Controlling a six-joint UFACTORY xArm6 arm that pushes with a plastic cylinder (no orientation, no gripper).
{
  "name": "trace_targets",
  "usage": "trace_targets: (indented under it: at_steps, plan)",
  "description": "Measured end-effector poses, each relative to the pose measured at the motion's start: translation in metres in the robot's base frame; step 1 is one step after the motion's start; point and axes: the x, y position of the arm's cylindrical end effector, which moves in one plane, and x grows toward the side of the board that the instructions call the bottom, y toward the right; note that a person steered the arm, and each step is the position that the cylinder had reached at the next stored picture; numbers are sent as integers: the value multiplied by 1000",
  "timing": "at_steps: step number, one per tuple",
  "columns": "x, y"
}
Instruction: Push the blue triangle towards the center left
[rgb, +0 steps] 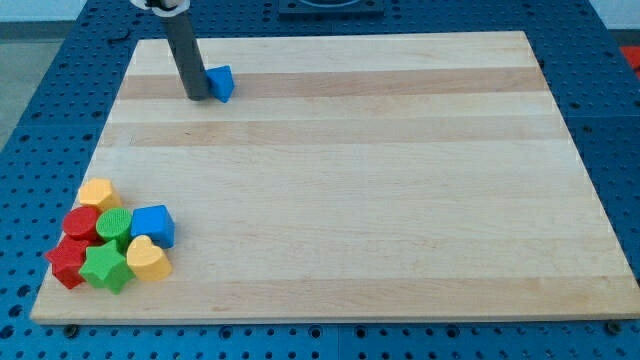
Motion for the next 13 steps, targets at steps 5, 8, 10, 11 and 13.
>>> trace_targets:
  at_steps: [5, 8, 10, 11, 13]
  plan:
    - [-6, 89]
    - [63, 118]
    - [-16, 159]
    - [-22, 120]
    - [69, 42]
